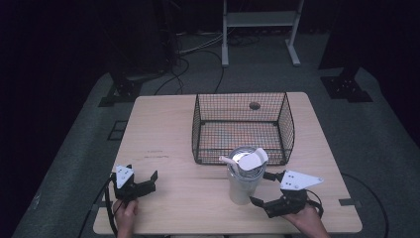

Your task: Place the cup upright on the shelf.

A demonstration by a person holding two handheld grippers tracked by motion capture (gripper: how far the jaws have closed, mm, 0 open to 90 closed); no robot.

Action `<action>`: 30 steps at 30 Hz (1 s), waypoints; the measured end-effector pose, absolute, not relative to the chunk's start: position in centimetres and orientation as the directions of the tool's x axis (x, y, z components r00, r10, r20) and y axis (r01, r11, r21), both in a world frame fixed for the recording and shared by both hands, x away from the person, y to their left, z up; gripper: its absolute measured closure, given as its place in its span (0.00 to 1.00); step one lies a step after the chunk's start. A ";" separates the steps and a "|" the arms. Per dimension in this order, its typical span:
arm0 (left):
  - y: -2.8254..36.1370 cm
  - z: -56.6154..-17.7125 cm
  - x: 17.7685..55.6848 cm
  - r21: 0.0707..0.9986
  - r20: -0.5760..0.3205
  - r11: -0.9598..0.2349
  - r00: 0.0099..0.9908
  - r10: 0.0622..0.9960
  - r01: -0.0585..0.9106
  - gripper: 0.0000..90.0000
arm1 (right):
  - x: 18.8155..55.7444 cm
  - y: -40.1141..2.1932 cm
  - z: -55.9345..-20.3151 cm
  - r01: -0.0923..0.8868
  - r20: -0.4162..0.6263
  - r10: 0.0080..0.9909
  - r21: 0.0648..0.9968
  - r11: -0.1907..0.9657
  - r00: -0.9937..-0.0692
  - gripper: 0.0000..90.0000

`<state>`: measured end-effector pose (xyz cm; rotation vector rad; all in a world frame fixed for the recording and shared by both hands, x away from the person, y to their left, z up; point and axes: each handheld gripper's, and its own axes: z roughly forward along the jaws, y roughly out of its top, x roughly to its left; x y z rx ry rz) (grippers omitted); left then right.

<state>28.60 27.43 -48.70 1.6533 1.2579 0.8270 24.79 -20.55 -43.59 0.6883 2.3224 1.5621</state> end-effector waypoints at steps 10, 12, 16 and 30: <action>27.4 -48.7 28.6 0.919 0.000 -0.105 0.267 0.964 0.380 0.00 | 25.5 -19.7 -44.4 0.239 0.067 0.522 0.932 0.271 -0.850 0.14; 27.4 -48.7 28.6 0.919 0.001 -0.106 0.266 0.964 0.380 0.00 | 25.8 -19.3 -44.7 0.234 0.062 0.535 0.937 0.260 -0.842 0.14; 27.4 -48.7 28.6 0.919 0.000 -0.105 0.267 0.964 0.380 0.00 | 26.1 -18.9 -45.0 0.231 0.066 0.542 0.943 0.241 -0.838 0.12; 27.4 -48.7 28.6 0.919 -0.001 -0.105 0.268 0.963 0.380 0.00 | 26.8 -17.4 -45.6 0.194 0.042 0.549 0.956 0.221 -0.835 0.08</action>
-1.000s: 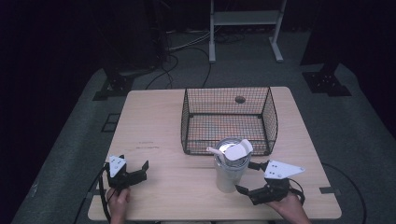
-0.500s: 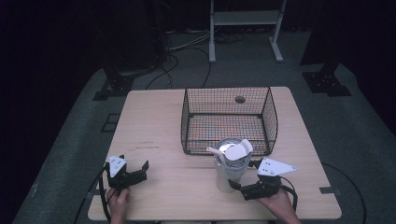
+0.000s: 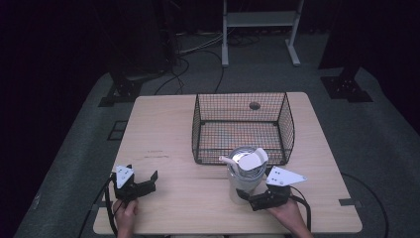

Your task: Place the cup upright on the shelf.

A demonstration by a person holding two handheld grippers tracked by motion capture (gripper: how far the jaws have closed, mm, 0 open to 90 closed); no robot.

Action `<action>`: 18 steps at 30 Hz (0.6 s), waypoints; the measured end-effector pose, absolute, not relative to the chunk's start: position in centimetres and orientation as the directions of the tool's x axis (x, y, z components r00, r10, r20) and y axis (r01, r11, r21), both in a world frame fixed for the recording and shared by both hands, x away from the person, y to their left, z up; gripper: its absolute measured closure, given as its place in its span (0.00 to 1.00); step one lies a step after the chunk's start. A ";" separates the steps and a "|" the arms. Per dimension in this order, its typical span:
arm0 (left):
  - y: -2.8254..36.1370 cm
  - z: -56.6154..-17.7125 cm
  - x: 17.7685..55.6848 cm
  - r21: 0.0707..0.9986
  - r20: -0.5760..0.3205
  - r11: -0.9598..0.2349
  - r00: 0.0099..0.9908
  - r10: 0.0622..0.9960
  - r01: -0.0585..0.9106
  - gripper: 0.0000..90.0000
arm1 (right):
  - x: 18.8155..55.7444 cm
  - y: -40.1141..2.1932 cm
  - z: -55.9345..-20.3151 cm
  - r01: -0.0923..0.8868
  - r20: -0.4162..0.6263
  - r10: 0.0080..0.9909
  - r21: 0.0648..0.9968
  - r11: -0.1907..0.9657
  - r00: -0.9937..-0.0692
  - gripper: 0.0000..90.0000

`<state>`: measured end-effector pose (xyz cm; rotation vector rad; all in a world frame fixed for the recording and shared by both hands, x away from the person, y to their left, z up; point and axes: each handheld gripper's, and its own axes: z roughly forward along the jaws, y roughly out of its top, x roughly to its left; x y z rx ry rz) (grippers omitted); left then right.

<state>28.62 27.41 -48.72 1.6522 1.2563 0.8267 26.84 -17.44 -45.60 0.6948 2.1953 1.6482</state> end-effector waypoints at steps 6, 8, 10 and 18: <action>27.4 -48.7 28.6 0.919 0.001 -0.107 0.268 0.963 0.381 0.00 | 27.0 -17.2 -45.7 0.189 0.041 0.548 0.957 0.218 -0.836 0.08; 27.4 -48.7 28.6 0.919 0.001 -0.107 0.268 0.963 0.381 0.00 | 27.0 -17.2 -45.8 0.191 0.044 0.548 0.958 0.215 -0.835 0.08; 27.4 -48.7 28.6 0.919 0.001 -0.107 0.269 0.963 0.380 0.00 | 27.1 -17.1 -45.8 0.183 0.039 0.546 0.960 0.213 -0.837 0.08; 27.4 -48.7 28.6 0.918 0.002 -0.109 0.269 0.963 0.381 0.00 | 27.2 -17.1 -45.9 0.180 0.044 0.541 0.963 0.202 -0.840 0.08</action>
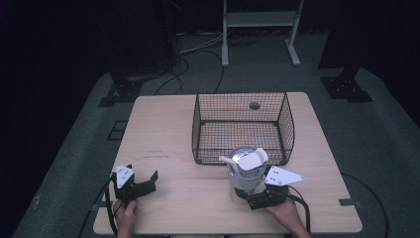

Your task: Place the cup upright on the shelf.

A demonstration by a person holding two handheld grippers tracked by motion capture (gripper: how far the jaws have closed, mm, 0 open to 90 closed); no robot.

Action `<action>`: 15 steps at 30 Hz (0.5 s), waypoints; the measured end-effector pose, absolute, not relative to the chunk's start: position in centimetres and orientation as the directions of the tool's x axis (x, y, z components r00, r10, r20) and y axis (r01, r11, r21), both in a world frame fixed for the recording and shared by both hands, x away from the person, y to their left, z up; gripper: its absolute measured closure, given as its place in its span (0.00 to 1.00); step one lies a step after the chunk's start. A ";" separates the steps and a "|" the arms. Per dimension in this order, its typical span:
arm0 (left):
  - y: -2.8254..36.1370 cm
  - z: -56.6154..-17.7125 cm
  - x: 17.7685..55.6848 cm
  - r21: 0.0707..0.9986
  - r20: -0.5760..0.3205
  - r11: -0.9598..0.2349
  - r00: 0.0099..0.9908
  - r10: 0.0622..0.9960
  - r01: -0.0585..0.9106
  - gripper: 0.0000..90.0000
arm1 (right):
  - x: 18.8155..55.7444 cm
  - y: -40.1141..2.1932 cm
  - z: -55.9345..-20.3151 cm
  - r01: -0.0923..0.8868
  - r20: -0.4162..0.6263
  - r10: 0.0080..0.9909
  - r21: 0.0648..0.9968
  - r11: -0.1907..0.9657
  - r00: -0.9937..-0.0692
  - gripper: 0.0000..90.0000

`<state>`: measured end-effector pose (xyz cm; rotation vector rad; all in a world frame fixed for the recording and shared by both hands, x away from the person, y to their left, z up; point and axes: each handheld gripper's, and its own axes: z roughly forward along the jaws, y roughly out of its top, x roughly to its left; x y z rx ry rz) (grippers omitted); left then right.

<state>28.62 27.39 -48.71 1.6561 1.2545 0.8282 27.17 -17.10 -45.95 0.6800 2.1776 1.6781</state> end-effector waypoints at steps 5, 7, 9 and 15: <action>27.4 -48.7 28.6 0.918 0.003 -0.109 0.269 0.963 0.381 0.00 | 27.2 -17.1 -46.0 0.177 0.041 0.540 0.963 0.202 -0.841 0.09; 27.4 -48.7 28.6 0.918 0.003 -0.109 0.269 0.963 0.381 0.00 | 27.1 -17.1 -46.0 0.176 0.039 0.542 0.963 0.203 -0.839 0.09; 27.4 -48.7 28.6 0.918 0.002 -0.108 0.269 0.963 0.381 0.00 | 27.1 -17.1 -46.0 0.176 0.038 0.544 0.963 0.203 -0.838 0.09; 27.4 -48.7 28.6 0.919 -0.001 -0.105 0.270 0.963 0.381 0.00 | 27.0 -17.1 -46.0 0.166 0.033 0.545 0.966 0.197 -0.838 0.09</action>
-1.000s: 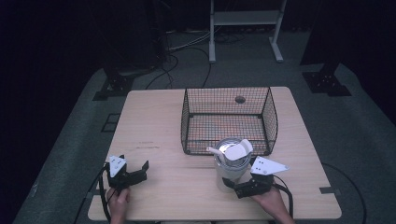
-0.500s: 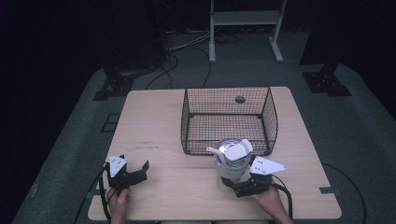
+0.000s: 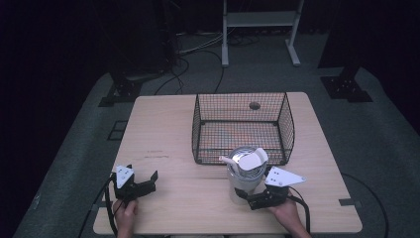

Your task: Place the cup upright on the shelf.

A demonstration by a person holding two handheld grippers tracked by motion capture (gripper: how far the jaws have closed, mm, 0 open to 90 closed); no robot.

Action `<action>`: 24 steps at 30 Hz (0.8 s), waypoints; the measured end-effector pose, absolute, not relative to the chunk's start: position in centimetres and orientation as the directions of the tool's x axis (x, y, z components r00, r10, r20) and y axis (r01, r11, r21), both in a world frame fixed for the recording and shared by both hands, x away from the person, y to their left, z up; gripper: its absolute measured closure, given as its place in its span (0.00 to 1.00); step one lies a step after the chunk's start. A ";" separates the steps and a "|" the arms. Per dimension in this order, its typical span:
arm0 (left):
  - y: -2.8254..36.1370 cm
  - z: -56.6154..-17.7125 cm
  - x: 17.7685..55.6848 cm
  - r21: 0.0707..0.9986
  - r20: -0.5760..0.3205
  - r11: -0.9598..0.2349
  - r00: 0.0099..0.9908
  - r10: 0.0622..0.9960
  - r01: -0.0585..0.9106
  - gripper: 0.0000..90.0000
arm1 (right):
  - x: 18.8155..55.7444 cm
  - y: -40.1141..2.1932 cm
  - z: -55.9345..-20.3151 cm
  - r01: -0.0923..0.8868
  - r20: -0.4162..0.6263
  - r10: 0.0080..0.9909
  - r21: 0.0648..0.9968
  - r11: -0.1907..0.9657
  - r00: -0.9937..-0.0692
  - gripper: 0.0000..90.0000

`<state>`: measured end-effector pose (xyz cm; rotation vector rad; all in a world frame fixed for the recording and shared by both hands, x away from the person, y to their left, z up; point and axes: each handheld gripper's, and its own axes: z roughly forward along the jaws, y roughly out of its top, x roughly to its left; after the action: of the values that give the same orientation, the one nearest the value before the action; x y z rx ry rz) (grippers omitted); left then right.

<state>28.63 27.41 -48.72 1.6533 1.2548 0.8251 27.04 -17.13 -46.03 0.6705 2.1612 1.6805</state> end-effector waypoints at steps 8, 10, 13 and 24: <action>27.4 -48.7 28.6 0.918 -0.004 -0.104 0.270 0.963 0.384 0.00 | 27.1 -17.3 -46.0 0.165 0.036 0.548 0.968 0.188 -0.836 0.10; 27.4 -48.7 28.6 0.918 -0.004 -0.104 0.270 0.963 0.384 0.00 | 27.1 -17.3 -46.0 0.158 0.030 0.547 0.969 0.188 -0.836 0.10; 27.4 -48.7 28.6 0.918 -0.004 -0.103 0.270 0.963 0.382 0.00 | 27.1 -17.7 -45.9 0.177 0.054 0.554 0.969 0.170 -0.831 0.10; 27.4 -48.7 28.6 0.918 -0.003 -0.104 0.269 0.963 0.383 0.00 | 26.9 -19.2 -44.8 0.176 0.069 0.570 0.975 0.135 -0.819 0.10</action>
<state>28.64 27.43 -48.72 1.6532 1.2577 0.8232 26.93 -19.21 -44.78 0.7229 2.0991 1.7314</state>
